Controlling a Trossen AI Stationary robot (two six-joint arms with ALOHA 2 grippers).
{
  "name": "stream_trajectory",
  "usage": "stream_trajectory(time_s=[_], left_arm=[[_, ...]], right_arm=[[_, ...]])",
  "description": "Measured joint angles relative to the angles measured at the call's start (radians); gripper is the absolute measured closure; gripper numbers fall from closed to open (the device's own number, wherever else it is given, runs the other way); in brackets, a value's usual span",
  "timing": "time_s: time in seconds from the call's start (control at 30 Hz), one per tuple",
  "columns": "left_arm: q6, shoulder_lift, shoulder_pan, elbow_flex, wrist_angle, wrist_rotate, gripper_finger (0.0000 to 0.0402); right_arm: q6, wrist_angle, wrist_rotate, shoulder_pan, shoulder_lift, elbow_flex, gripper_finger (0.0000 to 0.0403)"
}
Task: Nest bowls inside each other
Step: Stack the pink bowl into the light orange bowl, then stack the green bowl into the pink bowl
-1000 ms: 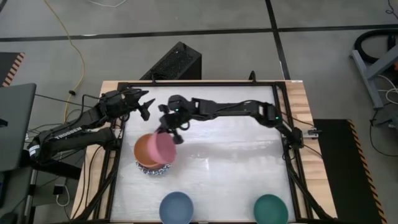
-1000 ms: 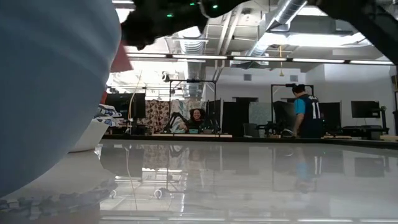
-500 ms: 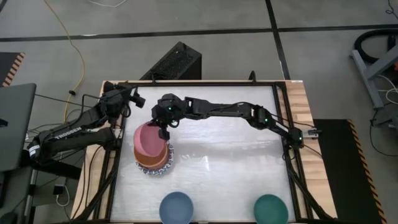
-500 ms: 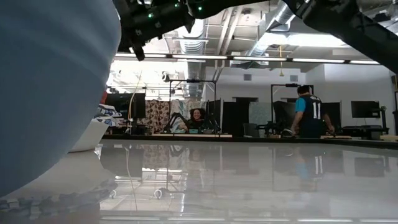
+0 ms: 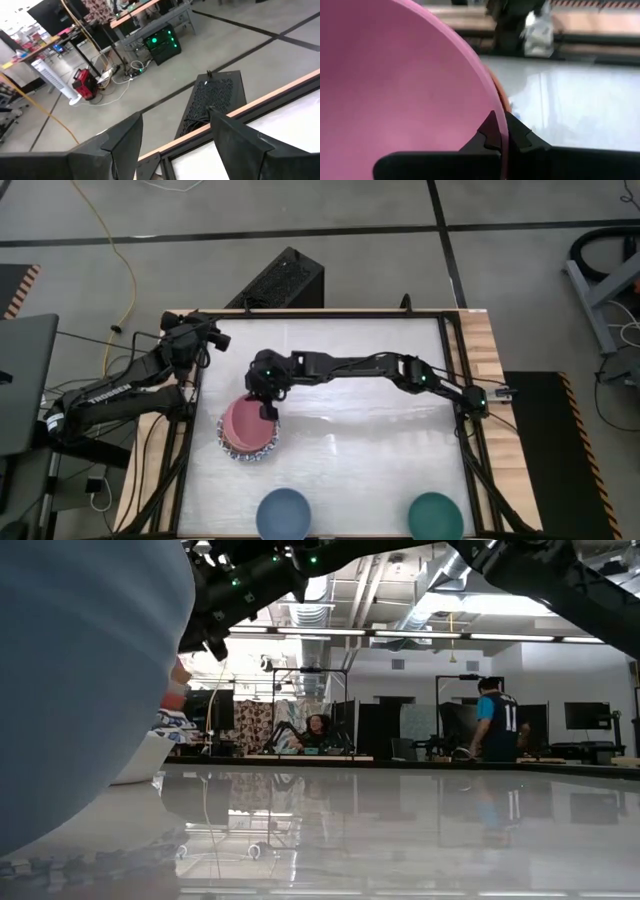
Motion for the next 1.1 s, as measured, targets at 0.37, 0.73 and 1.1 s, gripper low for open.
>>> stream_trajectory(time_s=[0.37,0.73,1.1], left_arm=[[-0.012,0.000,0.000,0.000,-0.016,0.010,0.0178],[-0.019,0.000,0.000,0.009,-0.010,0.092,0.0178],[-0.027,-0.028,-0.035,0.251,-0.237,0.439,0.0178]], right_arm=[[-0.061,-0.026,-0.007,-0.003,0.002,0.000,0.0373],[-0.124,-0.004,-0.043,0.006,-0.009,0.000,0.0209],[-0.123,-0.032,-0.020,-0.033,-0.073,0.021,0.0170]])
